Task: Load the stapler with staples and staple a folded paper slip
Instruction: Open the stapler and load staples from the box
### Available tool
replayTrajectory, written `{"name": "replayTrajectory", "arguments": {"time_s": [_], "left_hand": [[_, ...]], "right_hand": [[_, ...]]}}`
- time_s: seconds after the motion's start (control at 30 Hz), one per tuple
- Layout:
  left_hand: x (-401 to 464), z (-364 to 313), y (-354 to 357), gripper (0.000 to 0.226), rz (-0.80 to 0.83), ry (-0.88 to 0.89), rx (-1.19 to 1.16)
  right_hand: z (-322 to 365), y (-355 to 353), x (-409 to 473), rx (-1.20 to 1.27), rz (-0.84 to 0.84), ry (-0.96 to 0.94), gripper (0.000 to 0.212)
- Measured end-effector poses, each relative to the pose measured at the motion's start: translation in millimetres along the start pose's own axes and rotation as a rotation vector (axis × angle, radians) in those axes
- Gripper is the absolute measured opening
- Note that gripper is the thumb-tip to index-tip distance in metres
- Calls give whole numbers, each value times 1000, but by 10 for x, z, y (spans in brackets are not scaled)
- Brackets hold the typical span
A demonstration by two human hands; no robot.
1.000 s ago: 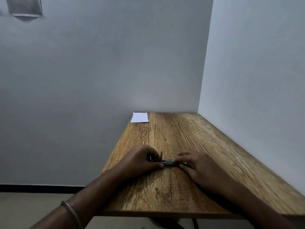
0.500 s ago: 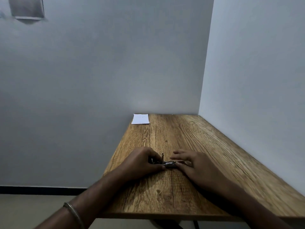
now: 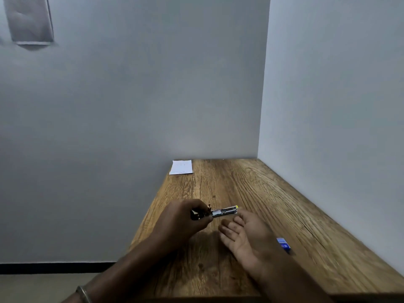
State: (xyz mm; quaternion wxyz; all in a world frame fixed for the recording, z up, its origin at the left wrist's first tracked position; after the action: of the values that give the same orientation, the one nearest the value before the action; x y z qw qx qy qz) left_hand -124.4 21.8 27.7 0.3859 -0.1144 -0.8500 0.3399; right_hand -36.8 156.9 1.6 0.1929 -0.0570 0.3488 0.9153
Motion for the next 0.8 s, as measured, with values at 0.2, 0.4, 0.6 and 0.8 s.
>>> {"name": "replayTrajectory", "arguments": {"time_s": [0.2,0.4,0.6,0.8], "left_hand": [[-117,-467,-73,8,-164,436,446],[-221,-589,-84,11,-270,650,680],[-214,-657,-121,12,-295,673,690],[-211,-721,-143,7,-314,695,686]], "right_hand": [[47,147,-2,234,32,12,55],[-2,117,-24,294,16,22,45],[10,92,-63,307,4,1,36],[16,79,-81,349,18,-5,36]]}}
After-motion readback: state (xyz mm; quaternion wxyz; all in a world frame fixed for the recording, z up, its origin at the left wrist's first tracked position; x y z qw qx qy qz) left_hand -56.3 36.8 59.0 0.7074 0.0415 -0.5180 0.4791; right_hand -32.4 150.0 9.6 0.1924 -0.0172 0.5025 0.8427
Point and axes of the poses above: each hand's wrist, its own x-axis towards the middle knuckle, its own y-axis out of the palm, z = x × y, the point moved 5 cm from there along x, towards the middle knuckle, and after that the axes turned 4 degrees about -y, right-handed, at the moved point
